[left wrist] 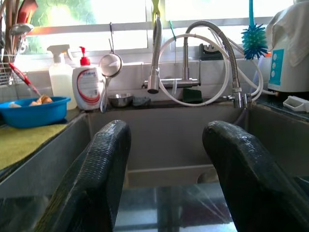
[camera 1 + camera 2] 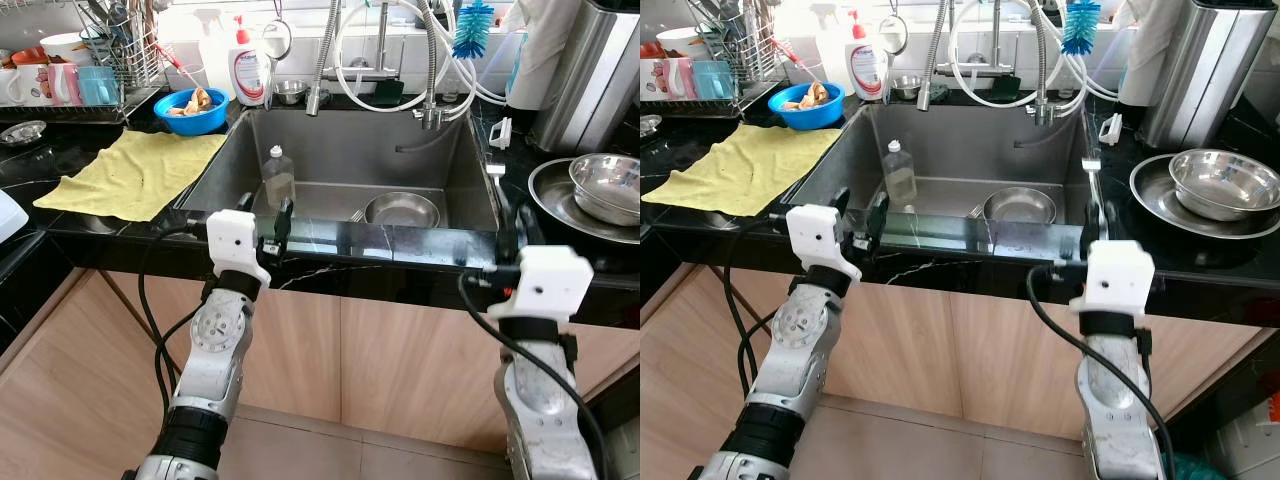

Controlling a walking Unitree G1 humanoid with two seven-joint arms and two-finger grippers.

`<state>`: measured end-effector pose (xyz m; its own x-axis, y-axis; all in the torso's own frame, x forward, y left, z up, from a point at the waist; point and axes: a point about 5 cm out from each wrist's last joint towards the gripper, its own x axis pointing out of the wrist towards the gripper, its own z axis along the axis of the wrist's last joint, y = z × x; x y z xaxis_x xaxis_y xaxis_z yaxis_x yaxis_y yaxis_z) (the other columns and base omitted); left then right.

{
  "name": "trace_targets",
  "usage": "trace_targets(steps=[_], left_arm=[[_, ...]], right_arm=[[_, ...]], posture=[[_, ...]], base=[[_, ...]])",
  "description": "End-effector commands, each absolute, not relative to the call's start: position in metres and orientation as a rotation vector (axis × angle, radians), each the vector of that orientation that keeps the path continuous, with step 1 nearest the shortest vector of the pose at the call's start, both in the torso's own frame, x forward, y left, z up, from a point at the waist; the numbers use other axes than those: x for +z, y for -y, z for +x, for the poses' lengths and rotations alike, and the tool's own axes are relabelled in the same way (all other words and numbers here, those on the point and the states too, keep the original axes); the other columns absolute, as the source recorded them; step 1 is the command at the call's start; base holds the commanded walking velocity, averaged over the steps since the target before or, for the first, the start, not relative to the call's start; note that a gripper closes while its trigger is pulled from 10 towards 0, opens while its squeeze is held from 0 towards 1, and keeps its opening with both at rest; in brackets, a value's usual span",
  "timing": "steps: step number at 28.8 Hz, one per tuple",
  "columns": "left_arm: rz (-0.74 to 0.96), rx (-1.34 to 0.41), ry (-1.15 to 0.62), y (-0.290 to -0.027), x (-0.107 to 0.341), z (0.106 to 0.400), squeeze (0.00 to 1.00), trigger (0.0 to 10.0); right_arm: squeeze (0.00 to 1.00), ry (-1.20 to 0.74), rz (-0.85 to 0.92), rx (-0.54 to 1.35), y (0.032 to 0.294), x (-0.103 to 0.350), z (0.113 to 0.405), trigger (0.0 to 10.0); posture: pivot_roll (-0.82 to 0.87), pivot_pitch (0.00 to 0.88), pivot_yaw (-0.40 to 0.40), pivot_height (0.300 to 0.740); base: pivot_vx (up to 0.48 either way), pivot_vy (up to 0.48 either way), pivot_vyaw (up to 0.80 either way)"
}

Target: Kitchen organization

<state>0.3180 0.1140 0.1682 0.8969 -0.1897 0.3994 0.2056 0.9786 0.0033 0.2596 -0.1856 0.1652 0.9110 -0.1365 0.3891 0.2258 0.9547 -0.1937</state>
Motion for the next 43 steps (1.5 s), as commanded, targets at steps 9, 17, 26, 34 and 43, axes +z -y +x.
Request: trace_targets(steps=[9, 17, 26, 34, 43], left_arm=[[-0.002, -0.111, 0.369, -0.15, 0.155, 0.316, 0.0, 10.0], [0.068, -0.146, 0.336, -0.166, 0.147, 0.303, 0.0, 10.0], [0.154, -0.123, 0.301, -0.204, 0.151, 0.279, 0.0, 10.0], [0.148, -0.075, 0.286, -0.206, 0.15, 0.267, 0.0, 10.0], [0.158, -0.043, 0.264, -0.214, 0.158, 0.247, 0.0, 10.0]], right_arm=[[0.0, 0.343, -0.242, -0.235, 0.2, 0.152, 0.244, 10.0], [0.0, 0.322, -0.244, -0.272, 0.21, 0.149, 0.233, 10.0], [0.0, 0.291, -0.255, -0.282, 0.217, 0.147, 0.214, 10.0], [0.0, 0.302, -0.258, -0.256, 0.216, 0.152, 0.219, 10.0], [0.0, 0.307, -0.261, -0.246, 0.218, 0.154, 0.222, 10.0]], posture=[[-0.06, 0.0, 0.036, 0.74], [-0.08, 0.0, 0.042, 0.74], [-0.07, 0.0, 0.045, 0.74], [-0.05, 0.0, 0.035, 0.74], [-0.04, 0.0, 0.033, 0.74]], base=[[0.0, 0.0, 0.0], [0.0, 0.0, 0.0], [0.0, 0.0, 0.0], [0.0, 0.0, 0.0], [0.0, 0.0, 0.0]])
